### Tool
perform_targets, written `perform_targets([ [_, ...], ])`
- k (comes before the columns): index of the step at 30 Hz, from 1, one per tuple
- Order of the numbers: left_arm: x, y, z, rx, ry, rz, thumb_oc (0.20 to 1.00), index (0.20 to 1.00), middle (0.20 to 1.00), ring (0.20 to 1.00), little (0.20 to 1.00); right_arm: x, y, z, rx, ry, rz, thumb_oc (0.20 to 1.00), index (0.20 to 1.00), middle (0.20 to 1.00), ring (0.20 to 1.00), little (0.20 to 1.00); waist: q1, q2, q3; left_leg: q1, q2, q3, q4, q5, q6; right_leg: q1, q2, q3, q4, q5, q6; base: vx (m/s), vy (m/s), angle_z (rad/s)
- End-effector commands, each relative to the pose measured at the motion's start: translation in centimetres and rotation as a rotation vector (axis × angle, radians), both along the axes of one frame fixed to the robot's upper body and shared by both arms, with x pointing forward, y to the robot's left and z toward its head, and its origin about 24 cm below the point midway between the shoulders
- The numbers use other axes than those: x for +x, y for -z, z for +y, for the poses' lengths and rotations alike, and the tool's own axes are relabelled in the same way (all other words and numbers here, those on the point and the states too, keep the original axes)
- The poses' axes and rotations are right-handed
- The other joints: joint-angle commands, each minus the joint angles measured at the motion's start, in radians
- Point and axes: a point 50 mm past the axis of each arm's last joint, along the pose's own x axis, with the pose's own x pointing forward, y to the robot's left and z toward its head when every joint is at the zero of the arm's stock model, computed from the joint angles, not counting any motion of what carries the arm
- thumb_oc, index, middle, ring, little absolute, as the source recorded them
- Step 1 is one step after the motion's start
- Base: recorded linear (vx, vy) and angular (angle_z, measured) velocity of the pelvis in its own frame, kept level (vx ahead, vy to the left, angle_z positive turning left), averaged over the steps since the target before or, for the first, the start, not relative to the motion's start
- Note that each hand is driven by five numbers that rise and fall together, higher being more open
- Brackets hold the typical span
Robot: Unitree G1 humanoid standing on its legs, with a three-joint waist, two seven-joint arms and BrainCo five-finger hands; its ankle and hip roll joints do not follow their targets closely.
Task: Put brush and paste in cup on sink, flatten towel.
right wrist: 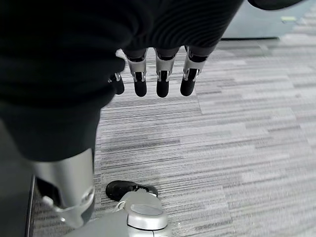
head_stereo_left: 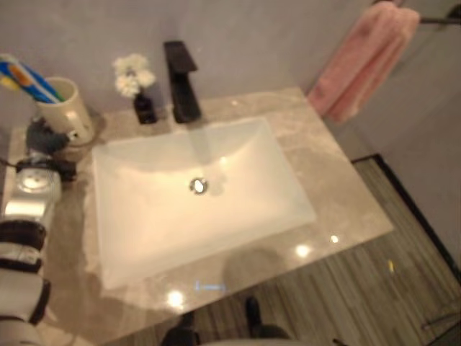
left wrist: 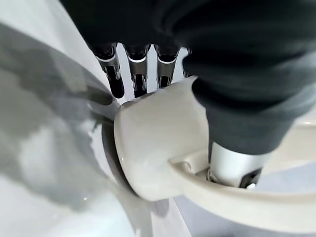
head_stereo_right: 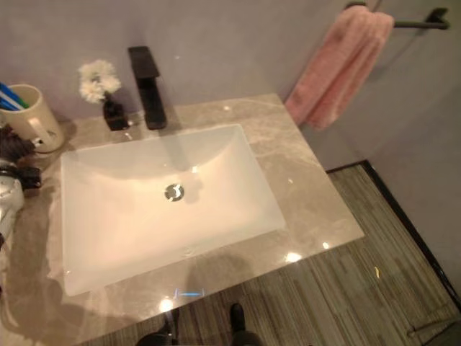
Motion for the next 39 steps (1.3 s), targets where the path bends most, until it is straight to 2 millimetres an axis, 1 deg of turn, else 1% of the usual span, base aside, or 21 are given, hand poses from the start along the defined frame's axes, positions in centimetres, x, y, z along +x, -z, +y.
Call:
perform_targets([
  [1, 1.9, -6.0, -1.9, 0.019, 0.072, -0.221, 0.2, 0.2, 0.2, 0.2, 0.2, -0.7, -0.9, -3.3, -0.085, 0.028, 0.025, 1.0, 1.0, 1.0, 1.0, 1.0, -0.031, 0.049, 0.024, 0.005, 0.02, -0.069, 0.014, -0.101, 0.04, 0.034, 0.03, -0.048, 0.004, -0.035, -0.034, 0.01, -0.02, -0.17],
  [6, 2.2, -5.2, -2.2, 0.009, 0.071, -0.198, 0.2, 0.2, 0.2, 0.2, 0.2, -0.7, -1.0, -3.4, -0.089, 0.024, 0.028, 1.0, 1.0, 1.0, 1.0, 1.0, -0.037, 0.054, 0.02, 0.007, 0.019, -0.07, 0.014, -0.101, 0.039, 0.042, 0.028, -0.052, -0.002, -0.038, -0.037, 0.0, -0.017, -0.08],
  [12, 2.4, -5.0, -2.3, -0.022, 0.044, -0.215, 0.2, 0.2, 0.2, 0.2, 0.2, -0.5, -1.0, -3.3, -0.091, 0.034, 0.017, 1.0, 1.0, 1.0, 1.0, 1.0, -0.043, 0.05, 0.021, -0.002, 0.021, -0.066, 0.014, -0.099, 0.039, 0.03, 0.029, -0.046, -0.003, -0.036, -0.038, 0.0, 0.0, 0.0],
  [16, 2.2, -5.0, -1.5, -0.039, -0.02, -0.239, 0.2, 0.2, 0.2, 0.2, 0.2, -0.9, -0.9, -3.2, -0.094, 0.037, 0.025, 1.0, 1.0, 1.0, 1.0, 1.0, -0.044, 0.039, 0.024, -0.011, 0.024, -0.054, 0.014, -0.097, 0.04, 0.014, 0.031, -0.036, -0.003, -0.029, -0.037, -0.01, -0.005, -0.03],
  [21, 1.5, -5.0, -0.2, -0.004, -0.091, -0.228, 0.2, 0.2, 0.2, 0.2, 0.2, -1.6, -0.8, -3.1, -0.094, 0.048, 0.037, 1.0, 1.0, 1.0, 1.0, 1.0, -0.042, 0.025, 0.023, -0.014, 0.03, -0.057, 0.014, -0.092, 0.036, 0.011, 0.037, -0.036, -0.003, -0.033, -0.041, 0.0, -0.003, -0.01],
  [23, 1.4, -5.0, 0.0, 0.007, -0.103, -0.225, 0.2, 0.2, 0.2, 0.2, 0.2, -1.6, -0.8, -3.1, -0.092, 0.049, 0.036, 1.0, 1.0, 1.0, 1.0, 1.0, -0.042, 0.024, 0.023, -0.015, 0.031, -0.058, 0.014, -0.091, 0.035, 0.012, 0.038, -0.038, -0.003, -0.035, -0.042, 0.0, 0.0, 0.0],
  [32, 0.0, -5.6, 2.3, 0.036, -0.215, -0.237, 0.2, 0.2, 0.2, 0.2, 0.2, -0.9, -0.9, -3.0, -0.085, 0.045, -0.001, 1.0, 1.0, 1.0, 1.0, 1.0, -0.036, 0.007, 0.024, -0.03, 0.04, -0.054, 0.014, -0.089, 0.031, -0.004, 0.042, -0.039, -0.003, -0.032, -0.041, 0.0, 0.0, 0.0],
  [35, -0.2, -5.8, 2.5, 0.045, -0.229, -0.245, 0.2, 0.2, 0.2, 0.2, 0.2, -0.9, -0.9, -2.9, -0.085, 0.041, 0.002, 1.0, 1.0, 1.0, 1.0, 1.0, -0.033, 0.004, 0.026, -0.033, 0.04, -0.055, 0.014, -0.087, 0.031, -0.007, 0.043, -0.038, -0.003, -0.03, -0.041, 0.0, 0.0, 0.0],
  [39, -0.4, -5.5, 3.1, 0.052, -0.269, -0.227, 0.2, 0.2, 0.2, 0.2, 0.2, -0.9, -0.8, -2.8, -0.081, 0.032, 0.002, 1.0, 1.0, 1.0, 1.0, 1.0, -0.029, 0.003, 0.028, -0.037, 0.04, -0.057, 0.014, -0.085, 0.031, -0.01, 0.043, -0.04, -0.003, -0.029, -0.041, 0.0, 0.0, 0.0],
])
